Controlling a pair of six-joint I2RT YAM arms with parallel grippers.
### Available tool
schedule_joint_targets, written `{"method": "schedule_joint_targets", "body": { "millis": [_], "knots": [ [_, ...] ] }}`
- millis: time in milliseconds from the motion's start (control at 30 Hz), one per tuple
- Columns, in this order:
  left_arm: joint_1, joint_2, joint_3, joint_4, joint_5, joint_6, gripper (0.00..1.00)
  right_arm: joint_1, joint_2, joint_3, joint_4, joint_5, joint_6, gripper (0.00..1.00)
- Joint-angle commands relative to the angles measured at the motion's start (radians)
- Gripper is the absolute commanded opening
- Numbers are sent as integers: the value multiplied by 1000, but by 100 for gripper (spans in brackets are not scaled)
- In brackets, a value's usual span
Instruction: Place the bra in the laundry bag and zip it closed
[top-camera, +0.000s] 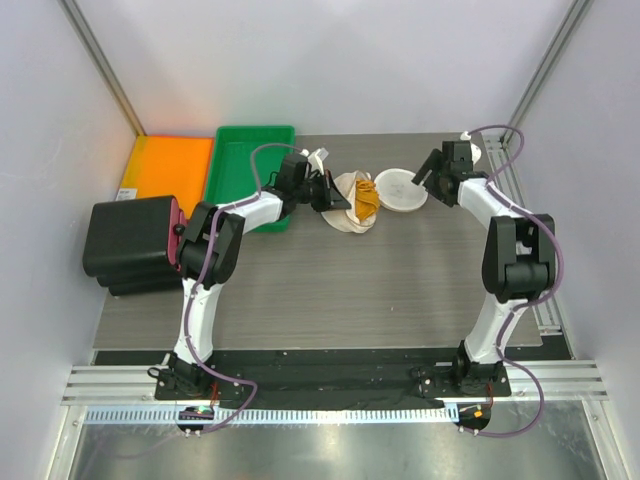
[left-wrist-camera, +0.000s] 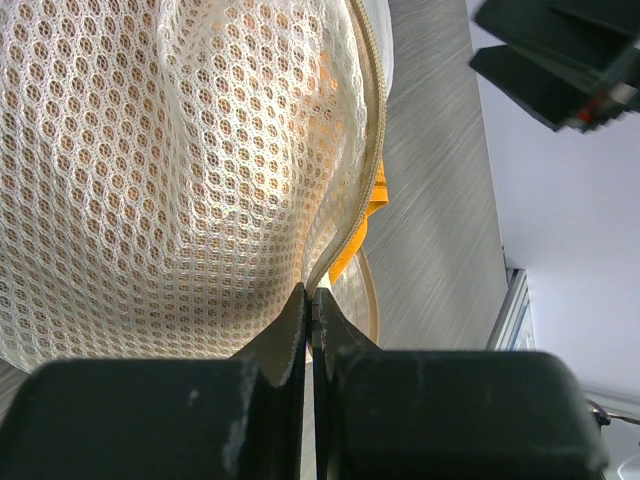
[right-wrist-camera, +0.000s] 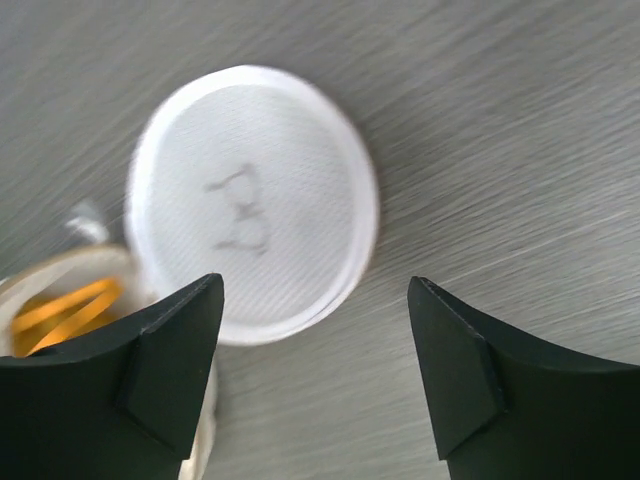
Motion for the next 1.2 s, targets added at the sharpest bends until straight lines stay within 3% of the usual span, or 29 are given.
{"method": "schedule_joint_targets", "body": {
  "millis": [0, 500, 667, 900, 1167],
  "knots": [
    [4, -46, 39, -15, 7, 29, 0, 14, 86, 84, -40, 167, -12, 76],
    [-6, -39, 52, -27, 5, 35, 0, 60, 212, 182, -62, 272, -63, 75],
    [-6, -42, 50, -29, 5, 42, 0, 81, 269, 211, -117, 373, -66, 76],
    [-8, -40, 52, -29, 5, 47, 0, 96, 349, 269, -154, 381, -80, 74],
    [-8, -53, 44, -27, 5, 53, 0, 102, 373, 282, -169, 414, -95, 46]
  ]
}}
